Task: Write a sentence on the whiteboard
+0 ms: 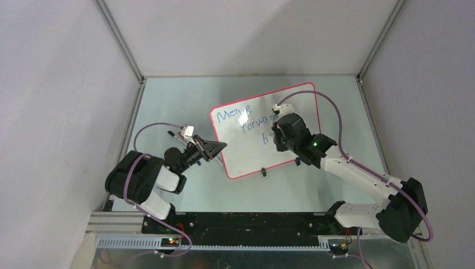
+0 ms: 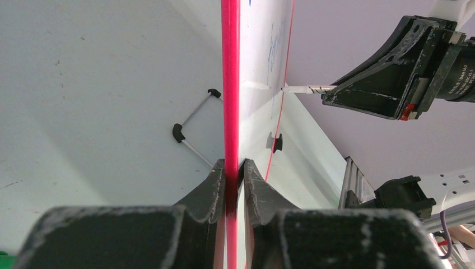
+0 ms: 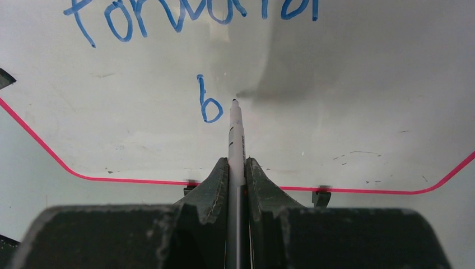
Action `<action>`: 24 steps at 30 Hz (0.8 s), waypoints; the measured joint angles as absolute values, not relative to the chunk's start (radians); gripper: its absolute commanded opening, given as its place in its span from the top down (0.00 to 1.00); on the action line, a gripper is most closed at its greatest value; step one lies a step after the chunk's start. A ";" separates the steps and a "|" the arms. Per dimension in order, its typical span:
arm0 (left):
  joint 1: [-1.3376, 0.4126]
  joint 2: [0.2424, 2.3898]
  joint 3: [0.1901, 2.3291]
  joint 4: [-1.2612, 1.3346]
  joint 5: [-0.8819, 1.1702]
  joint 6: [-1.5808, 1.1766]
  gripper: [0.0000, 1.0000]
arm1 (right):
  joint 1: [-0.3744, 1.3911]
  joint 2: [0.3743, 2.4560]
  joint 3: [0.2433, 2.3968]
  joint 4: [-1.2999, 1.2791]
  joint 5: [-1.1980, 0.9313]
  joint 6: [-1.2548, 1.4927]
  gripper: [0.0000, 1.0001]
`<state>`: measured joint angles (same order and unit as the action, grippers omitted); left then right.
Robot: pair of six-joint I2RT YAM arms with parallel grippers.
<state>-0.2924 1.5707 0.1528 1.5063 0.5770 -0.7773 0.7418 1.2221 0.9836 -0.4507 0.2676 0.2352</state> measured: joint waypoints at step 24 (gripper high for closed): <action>-0.292 1.571 0.153 1.506 0.577 -0.777 1.00 | 0.725 1.248 0.984 -0.450 0.268 0.235 1.00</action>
<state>-0.2924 1.5707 0.1528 1.5063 0.5770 -0.7773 0.7246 1.2476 0.9836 -0.4500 0.2680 0.2352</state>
